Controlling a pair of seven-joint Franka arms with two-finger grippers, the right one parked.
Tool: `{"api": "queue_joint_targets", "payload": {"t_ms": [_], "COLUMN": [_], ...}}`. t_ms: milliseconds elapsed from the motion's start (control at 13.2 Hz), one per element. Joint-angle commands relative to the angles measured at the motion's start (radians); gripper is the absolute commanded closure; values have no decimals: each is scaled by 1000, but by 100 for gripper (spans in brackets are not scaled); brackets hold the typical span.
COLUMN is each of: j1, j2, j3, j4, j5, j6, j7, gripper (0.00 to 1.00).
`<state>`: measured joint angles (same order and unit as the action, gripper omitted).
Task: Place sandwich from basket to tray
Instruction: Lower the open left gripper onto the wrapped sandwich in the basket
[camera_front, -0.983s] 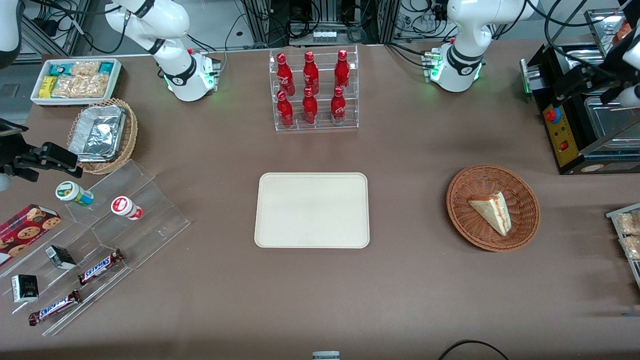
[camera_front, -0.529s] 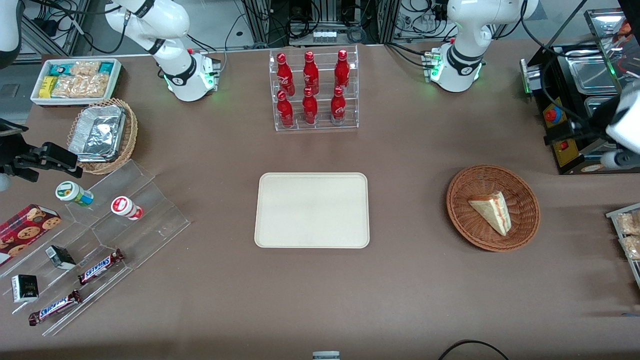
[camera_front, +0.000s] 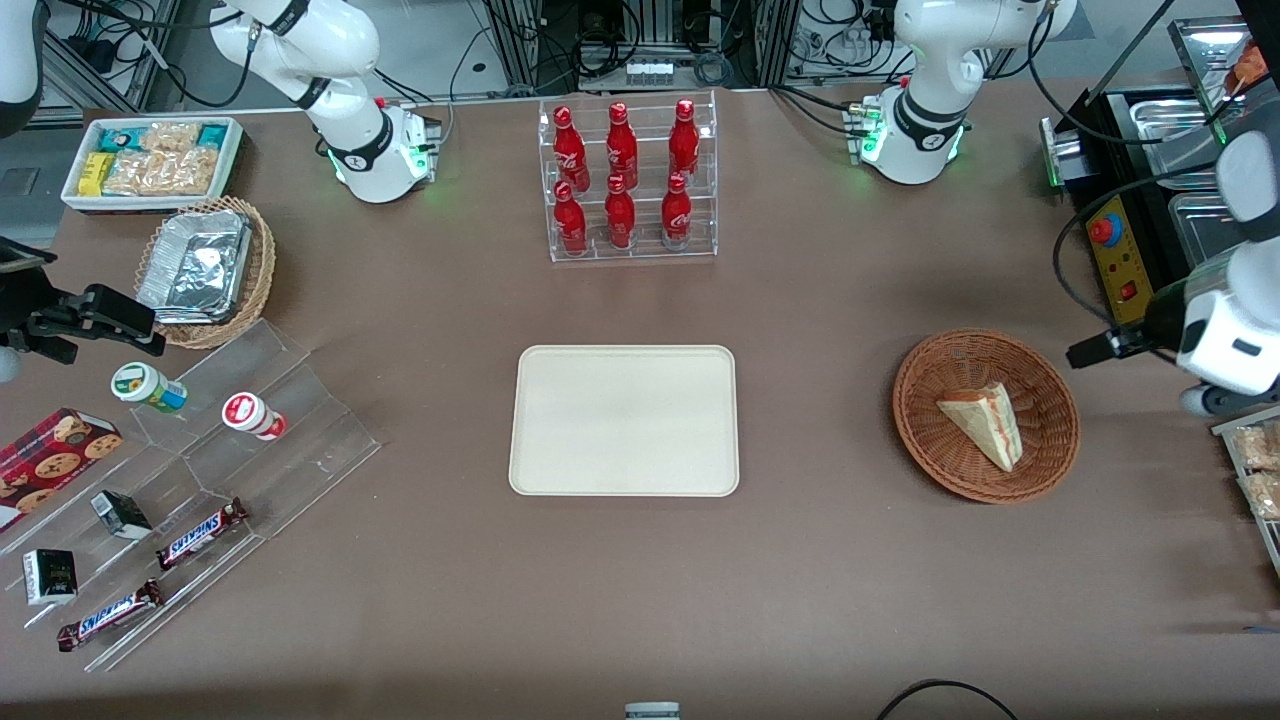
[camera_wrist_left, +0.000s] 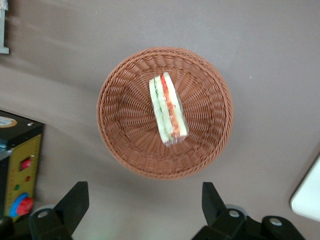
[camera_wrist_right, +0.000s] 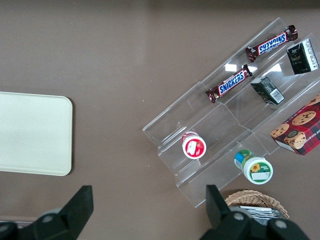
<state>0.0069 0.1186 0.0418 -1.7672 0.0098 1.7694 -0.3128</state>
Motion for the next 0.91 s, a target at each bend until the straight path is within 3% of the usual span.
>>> {"api": "queue_joint_targets", "payload": {"t_ms": [0,605,832], "j1": [-2,-39,-59], "j2": [-23,24,84], "j3": [-7,-10,-8], "j4": [-127,-401,-423], "j5": [12,15,16], "j6": [158,572,656], "j7": [-147,-390,-436], "gripper": [0,0,0]}}
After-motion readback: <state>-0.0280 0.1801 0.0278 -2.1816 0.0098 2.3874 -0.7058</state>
